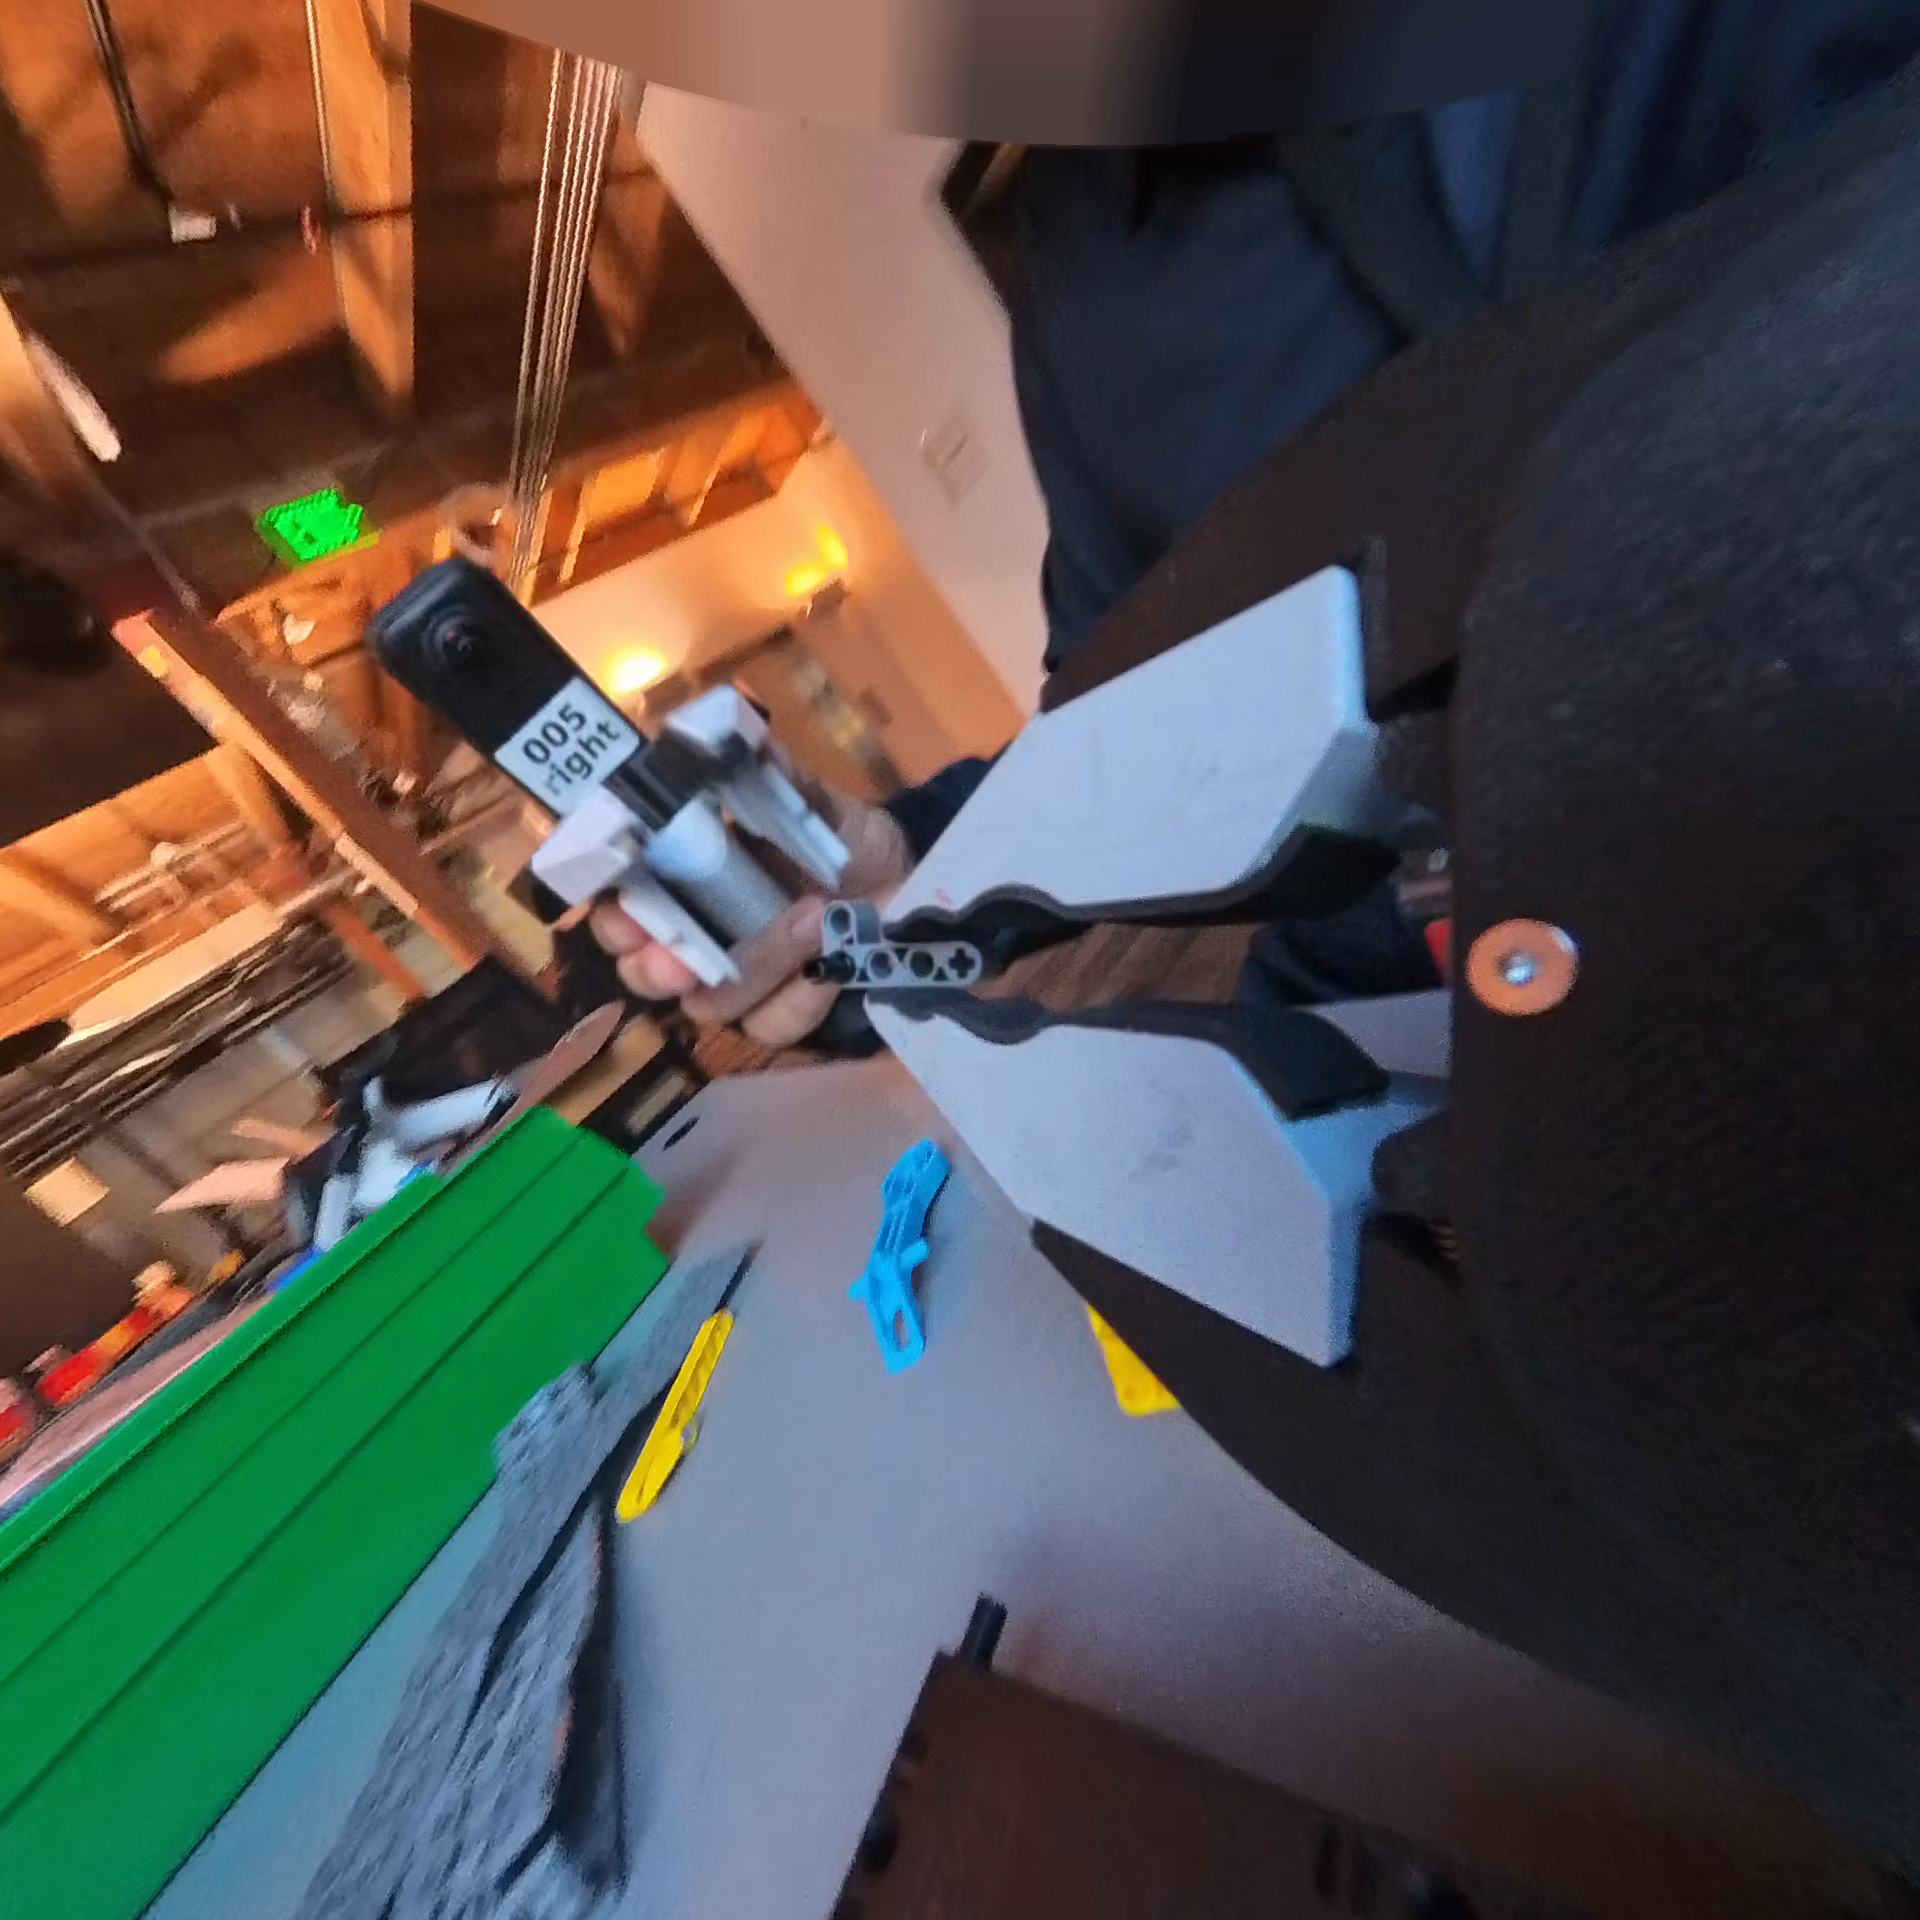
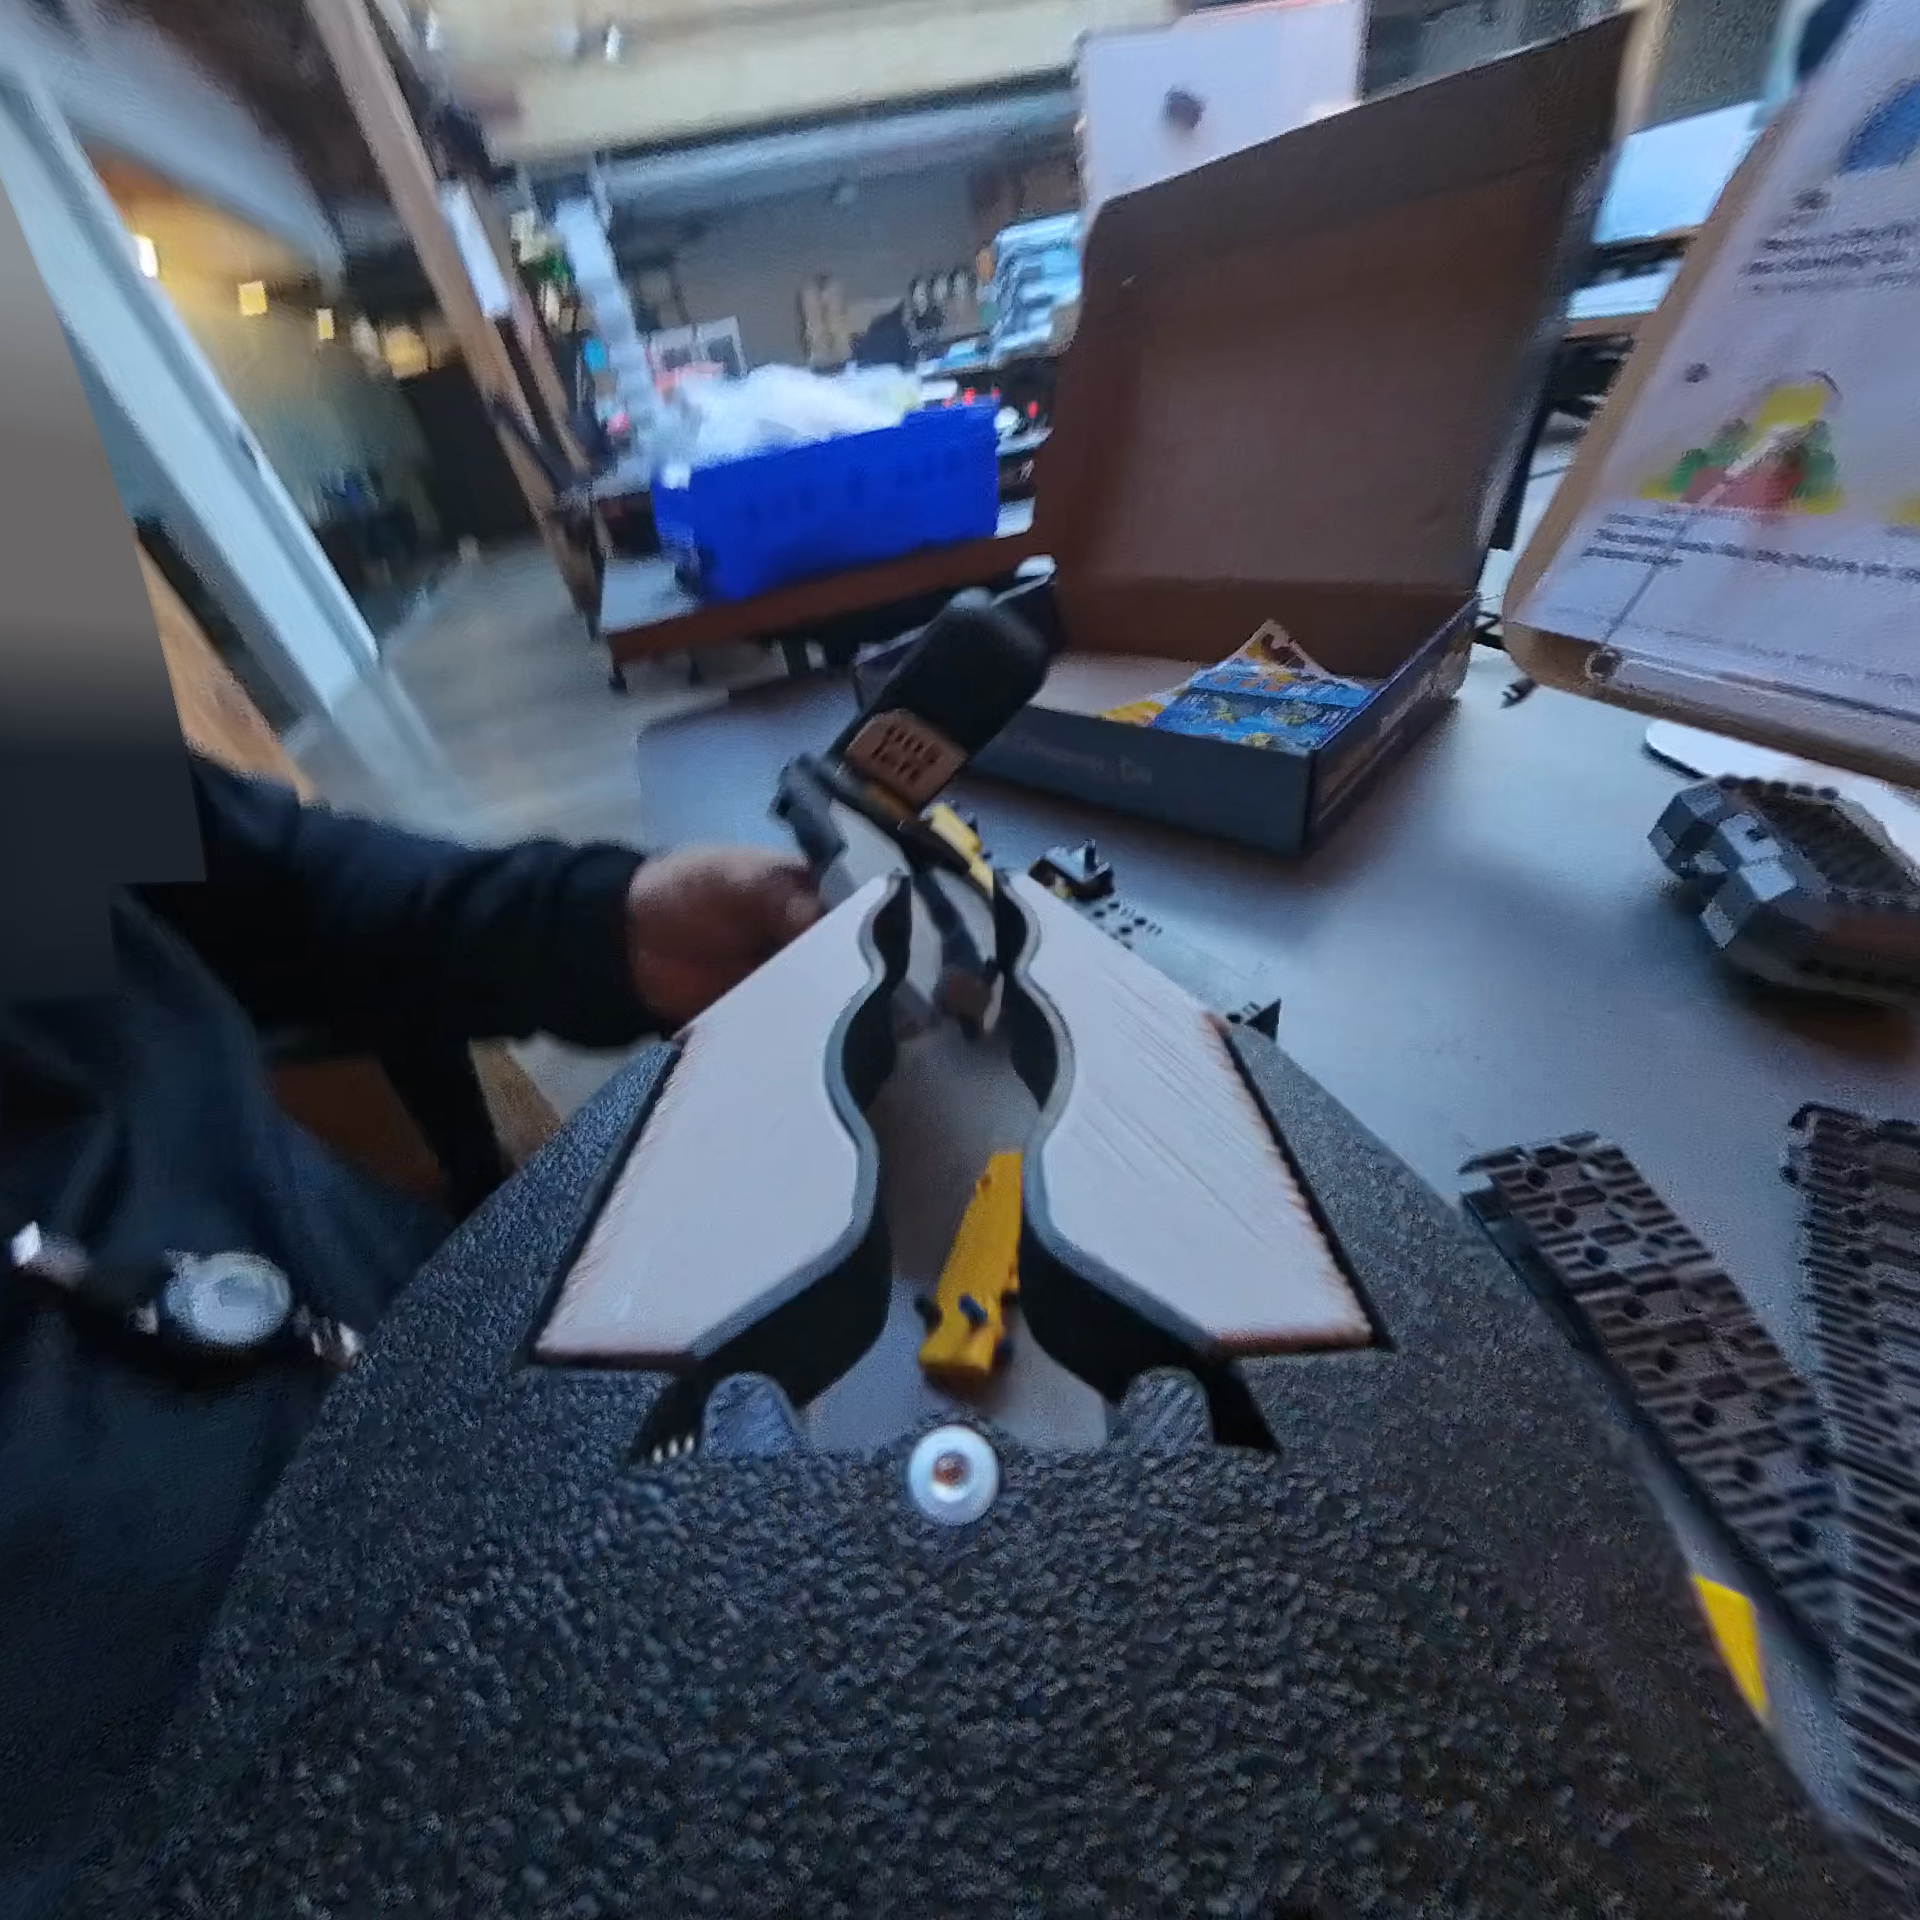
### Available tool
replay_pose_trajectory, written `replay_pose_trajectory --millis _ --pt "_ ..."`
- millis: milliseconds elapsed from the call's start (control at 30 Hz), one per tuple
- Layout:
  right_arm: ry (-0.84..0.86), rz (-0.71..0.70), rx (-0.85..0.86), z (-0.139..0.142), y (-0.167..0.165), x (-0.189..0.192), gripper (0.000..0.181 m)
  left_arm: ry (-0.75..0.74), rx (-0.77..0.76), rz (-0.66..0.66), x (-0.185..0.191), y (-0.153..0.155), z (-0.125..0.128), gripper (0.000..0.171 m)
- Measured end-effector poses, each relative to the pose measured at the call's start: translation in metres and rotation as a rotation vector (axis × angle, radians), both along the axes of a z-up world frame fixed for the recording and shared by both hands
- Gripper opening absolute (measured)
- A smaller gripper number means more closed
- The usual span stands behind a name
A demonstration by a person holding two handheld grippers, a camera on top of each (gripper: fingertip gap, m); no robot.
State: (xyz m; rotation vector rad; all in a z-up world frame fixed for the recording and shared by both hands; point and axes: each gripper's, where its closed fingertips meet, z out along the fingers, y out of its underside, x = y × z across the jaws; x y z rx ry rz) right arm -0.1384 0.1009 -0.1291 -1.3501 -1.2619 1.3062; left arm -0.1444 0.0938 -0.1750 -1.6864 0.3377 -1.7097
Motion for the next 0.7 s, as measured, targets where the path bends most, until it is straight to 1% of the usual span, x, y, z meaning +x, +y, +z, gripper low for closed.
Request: replay_pose_trajectory --millis 67,167,267,333,400,500,567,633,700 --pt "-0.086 0.018 0.136 -0.013 -0.010 0.008 0.015 -0.039 -0.036 -0.067 0.004 -0.006 0.004 0.006" --pt "-0.193 0.029 0.378 -0.026 -0.022 0.013 0.019 -0.031 -0.117 -0.266 0.019 -0.029 -0.002 0.006" --pt "-0.297 0.055 0.673 -0.040 -0.037 0.011 0.019 0.045 -0.137 -0.312 0.029 -0.038 -0.017 0.006" --pt "-0.379 0.079 0.792 -0.053 -0.043 0.009 0.016 0.095 -0.131 -0.313 0.032 -0.039 -0.023 0.005" --pt "-0.418 0.090 0.810 -0.062 -0.045 0.009 0.011 0.147 -0.125 -0.301 0.031 -0.038 -0.029 0.005" --pt "-0.412 0.099 0.767 -0.065 -0.045 0.010 0.006 0.169 -0.115 -0.296 0.030 -0.038 -0.030 0.005" --pt "-0.404 0.105 0.749 -0.065 -0.045 0.012 0.008 0.178 -0.119 -0.312 0.032 -0.041 -0.032 0.005" --pt "-0.404 0.122 0.729 -0.067 -0.047 0.015 0.014 0.155 -0.122 -0.340 0.033 -0.045 -0.029 0.005" --pt "-0.425 0.136 0.728 -0.071 -0.047 0.018 0.015 0.152 -0.126 -0.351 0.034 -0.047 -0.029 0.005"
